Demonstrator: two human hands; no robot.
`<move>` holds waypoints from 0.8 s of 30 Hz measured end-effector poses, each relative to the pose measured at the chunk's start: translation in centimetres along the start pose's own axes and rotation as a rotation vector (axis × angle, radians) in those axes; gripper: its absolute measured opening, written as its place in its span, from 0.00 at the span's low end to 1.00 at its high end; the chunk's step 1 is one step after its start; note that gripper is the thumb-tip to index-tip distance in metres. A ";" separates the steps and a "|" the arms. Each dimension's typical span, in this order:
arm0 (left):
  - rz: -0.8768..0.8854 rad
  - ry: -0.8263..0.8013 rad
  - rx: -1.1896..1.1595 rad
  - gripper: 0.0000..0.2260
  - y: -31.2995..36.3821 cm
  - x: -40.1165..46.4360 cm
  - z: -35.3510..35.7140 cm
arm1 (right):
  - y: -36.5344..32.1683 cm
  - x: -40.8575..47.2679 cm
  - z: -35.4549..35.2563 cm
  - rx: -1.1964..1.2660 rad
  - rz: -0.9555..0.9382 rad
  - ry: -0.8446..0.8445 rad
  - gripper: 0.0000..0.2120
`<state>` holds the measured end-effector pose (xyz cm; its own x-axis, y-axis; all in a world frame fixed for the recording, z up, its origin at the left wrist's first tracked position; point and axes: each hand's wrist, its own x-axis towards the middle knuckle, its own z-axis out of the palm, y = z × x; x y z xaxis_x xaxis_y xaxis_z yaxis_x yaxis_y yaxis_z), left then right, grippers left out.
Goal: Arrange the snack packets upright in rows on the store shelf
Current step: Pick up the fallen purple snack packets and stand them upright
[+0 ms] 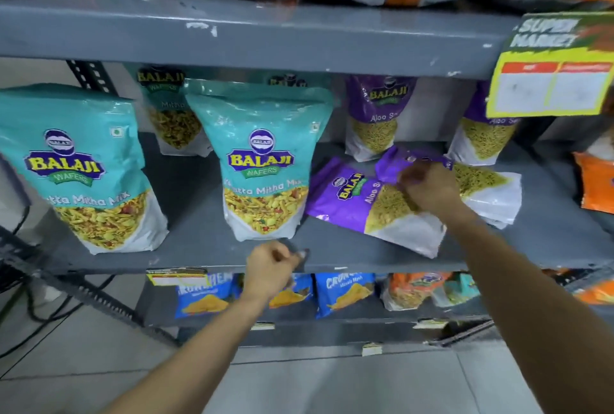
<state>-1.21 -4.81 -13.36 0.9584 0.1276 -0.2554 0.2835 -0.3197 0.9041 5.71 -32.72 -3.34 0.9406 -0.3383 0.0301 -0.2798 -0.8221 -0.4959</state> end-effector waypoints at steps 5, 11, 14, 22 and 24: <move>-0.281 -0.215 -0.474 0.15 5.4 0.5 8.7 | 1.9 2.8 -2.2 -0.174 0.027 -0.449 0.27; -0.320 -0.113 -0.678 0.10 8.1 2.0 15.1 | 5.2 2.9 -2.3 -0.081 0.067 -0.788 0.42; -0.312 -0.052 -0.710 0.02 8.3 0.5 15.3 | 7.5 -0.2 -1.5 0.384 -0.010 -0.770 0.21; -0.012 -0.030 -0.703 0.06 9.1 -5.3 11.3 | 10.5 -6.8 -1.6 0.809 -0.098 -0.525 0.09; 0.045 -0.040 -0.679 0.09 9.4 -5.9 10.7 | 10.3 -7.7 -1.8 0.833 -0.135 -0.505 0.13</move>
<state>-3.80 -18.64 -7.08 0.9730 0.0891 -0.2128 0.1715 0.3380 0.9254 -4.75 -39.41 -7.09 0.9807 0.1291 -0.1470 -0.1213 -0.1881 -0.9746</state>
